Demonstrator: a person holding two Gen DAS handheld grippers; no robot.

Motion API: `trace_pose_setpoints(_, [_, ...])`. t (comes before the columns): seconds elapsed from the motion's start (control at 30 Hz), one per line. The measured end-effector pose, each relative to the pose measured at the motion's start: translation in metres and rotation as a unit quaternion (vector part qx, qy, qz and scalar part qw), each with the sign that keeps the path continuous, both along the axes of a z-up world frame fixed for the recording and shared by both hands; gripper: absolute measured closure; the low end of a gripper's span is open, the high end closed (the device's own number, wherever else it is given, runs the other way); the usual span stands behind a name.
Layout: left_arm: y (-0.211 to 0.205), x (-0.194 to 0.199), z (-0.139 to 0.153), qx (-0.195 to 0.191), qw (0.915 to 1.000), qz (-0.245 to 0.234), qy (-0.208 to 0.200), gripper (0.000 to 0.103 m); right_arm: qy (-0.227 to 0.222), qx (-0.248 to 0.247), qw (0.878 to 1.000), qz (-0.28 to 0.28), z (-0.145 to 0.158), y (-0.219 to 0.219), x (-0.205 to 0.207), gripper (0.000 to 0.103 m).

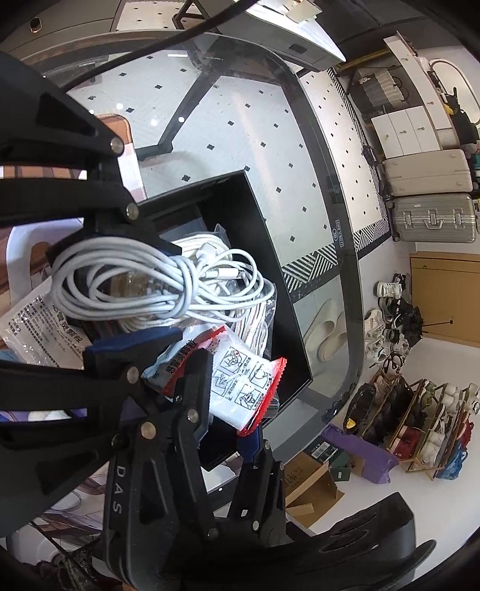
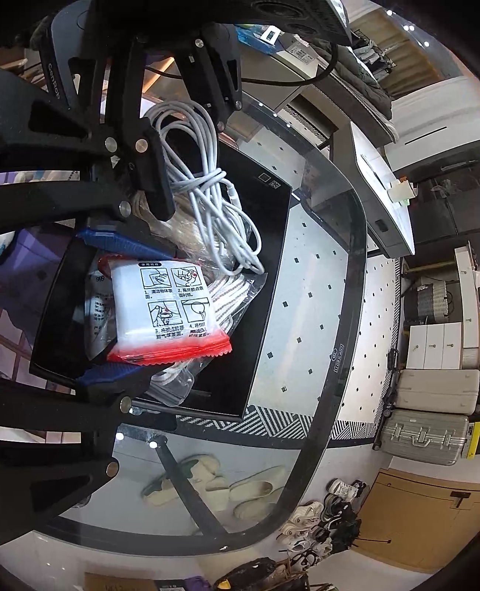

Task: Organize soft objects
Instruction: 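Open the left tool to drop the cable into the box while the right tool releases the packet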

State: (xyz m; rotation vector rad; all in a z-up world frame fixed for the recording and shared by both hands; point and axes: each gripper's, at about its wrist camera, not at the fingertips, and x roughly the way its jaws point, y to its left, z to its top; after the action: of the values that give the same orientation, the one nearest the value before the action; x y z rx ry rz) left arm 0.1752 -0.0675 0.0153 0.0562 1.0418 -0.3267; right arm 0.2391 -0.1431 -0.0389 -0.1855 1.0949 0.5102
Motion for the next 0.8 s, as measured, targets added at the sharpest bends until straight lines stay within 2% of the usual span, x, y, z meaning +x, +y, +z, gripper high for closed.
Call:
trace_pose_setpoints(0.13, [0.003,-0.003,0.006,-0.011,0.9999,-0.001,-0.003,0.053,-0.002,0.006,1.0,-0.002,0.007,-0.006,-0.001,0.05])
trace_pose_setpoints(0.17, [0.004,-0.004,0.009,-0.006,1.0,0.002,-0.006,0.047,-0.005,0.005,1.0,-0.002,0.009,-0.007,-0.002,0.049])
trace_pose_setpoints(0.23, [0.007,-0.007,0.013,-0.011,0.9999,0.002,-0.011,0.043,-0.012,0.005,1.0,-0.008,0.014,-0.012,-0.003,0.038])
trace_pose_setpoints(0.33, [0.011,-0.011,0.02,-0.027,0.9995,0.002,-0.015,0.031,-0.006,0.025,1.0,-0.008,0.02,-0.021,-0.006,0.032])
trace_pose_setpoints(0.4, [0.013,-0.015,0.025,-0.021,0.9995,0.008,-0.022,0.021,-0.008,0.026,1.0,-0.008,0.024,-0.022,-0.009,0.028])
trace_pose_setpoints(0.43, [0.014,-0.016,0.027,-0.018,0.9995,0.009,-0.024,0.019,-0.014,0.02,1.0,-0.014,0.027,-0.023,-0.011,0.019])
trace_pose_setpoints(0.5, [0.017,-0.021,0.028,-0.018,0.9995,0.011,-0.025,0.019,-0.033,0.007,0.999,-0.024,0.032,-0.028,-0.013,0.009])
trace_pose_setpoints(0.63, [0.015,-0.029,0.03,-0.011,0.9996,0.009,-0.025,0.017,-0.029,0.021,0.999,-0.028,0.039,-0.035,-0.019,0.003])
trace_pose_setpoints(0.7, [0.015,-0.034,0.031,-0.011,0.9995,0.009,-0.027,0.007,-0.031,0.019,0.999,-0.029,0.042,-0.038,-0.023,0.002])
trace_pose_setpoints(0.8, [0.014,-0.04,0.031,-0.016,0.9996,0.001,-0.024,0.003,-0.032,0.015,0.999,-0.025,0.046,-0.042,-0.029,0.001])
